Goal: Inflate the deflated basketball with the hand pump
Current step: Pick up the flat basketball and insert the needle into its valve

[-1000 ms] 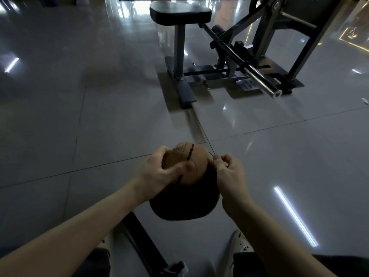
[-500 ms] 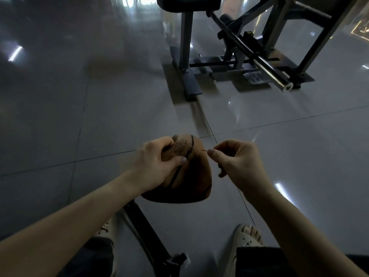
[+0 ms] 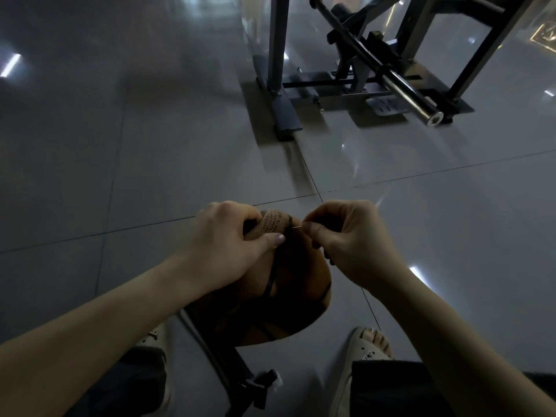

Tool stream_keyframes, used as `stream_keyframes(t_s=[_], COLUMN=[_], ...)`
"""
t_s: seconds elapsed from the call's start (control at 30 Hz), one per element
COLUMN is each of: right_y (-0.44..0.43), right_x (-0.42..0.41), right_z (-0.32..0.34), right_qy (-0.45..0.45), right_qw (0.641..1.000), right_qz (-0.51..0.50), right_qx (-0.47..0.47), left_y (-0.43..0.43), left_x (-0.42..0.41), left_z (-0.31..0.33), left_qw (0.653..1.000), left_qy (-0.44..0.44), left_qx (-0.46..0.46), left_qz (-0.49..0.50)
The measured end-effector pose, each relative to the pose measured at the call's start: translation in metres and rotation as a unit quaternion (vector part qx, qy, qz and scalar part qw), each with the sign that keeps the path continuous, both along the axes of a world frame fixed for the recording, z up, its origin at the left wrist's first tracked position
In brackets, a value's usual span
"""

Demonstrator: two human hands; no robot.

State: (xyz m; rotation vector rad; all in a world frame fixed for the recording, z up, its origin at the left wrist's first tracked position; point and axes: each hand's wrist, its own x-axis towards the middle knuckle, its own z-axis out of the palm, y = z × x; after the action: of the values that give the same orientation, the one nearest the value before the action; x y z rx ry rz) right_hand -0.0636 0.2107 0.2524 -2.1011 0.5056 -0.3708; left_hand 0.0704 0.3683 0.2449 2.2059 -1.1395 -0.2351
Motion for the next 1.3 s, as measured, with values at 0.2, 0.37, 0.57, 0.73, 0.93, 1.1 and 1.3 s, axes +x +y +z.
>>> stream_keyframes(t_s=[0.2,0.37,0.57,0.73,0.93,1.1,1.3], right_y=[-0.001,-0.001,0.003,0.008,0.011,0.017,0.019], right_x=[0.0,0.0,0.0,0.0,0.001,0.003,0.006], right_z=[0.0,0.001,-0.001,0.0,0.001,0.002,-0.005], right_qy=[0.003,-0.003,-0.002,0.035,0.047,0.045,0.067], right_qw=[0.999,1.0,1.0,0.986,0.966,0.927,0.931], right_qz=[0.007,0.007,0.008,0.001,0.023,0.067,0.044], right_qx=[-0.032,-0.024,-0.029,-0.161,-0.252,-0.365,-0.357], left_y=[0.002,0.002,0.002,0.001,0.0,-0.001,-0.001], left_x=[0.0,0.001,-0.002,-0.005,-0.007,-0.017,-0.024], left_z=[-0.002,-0.002,0.0,-0.001,0.0,0.007,0.008], left_qw=[1.0,0.998,0.998,0.998,0.997,0.993,0.994], left_qy=[-0.021,-0.058,-0.069,-0.063,-0.07,-0.087,-0.074], left_qx=[-0.006,-0.007,0.002,0.001,0.011,-0.066,-0.061], left_qz=[-0.004,-0.006,-0.013,-0.018,-0.023,-0.053,-0.052])
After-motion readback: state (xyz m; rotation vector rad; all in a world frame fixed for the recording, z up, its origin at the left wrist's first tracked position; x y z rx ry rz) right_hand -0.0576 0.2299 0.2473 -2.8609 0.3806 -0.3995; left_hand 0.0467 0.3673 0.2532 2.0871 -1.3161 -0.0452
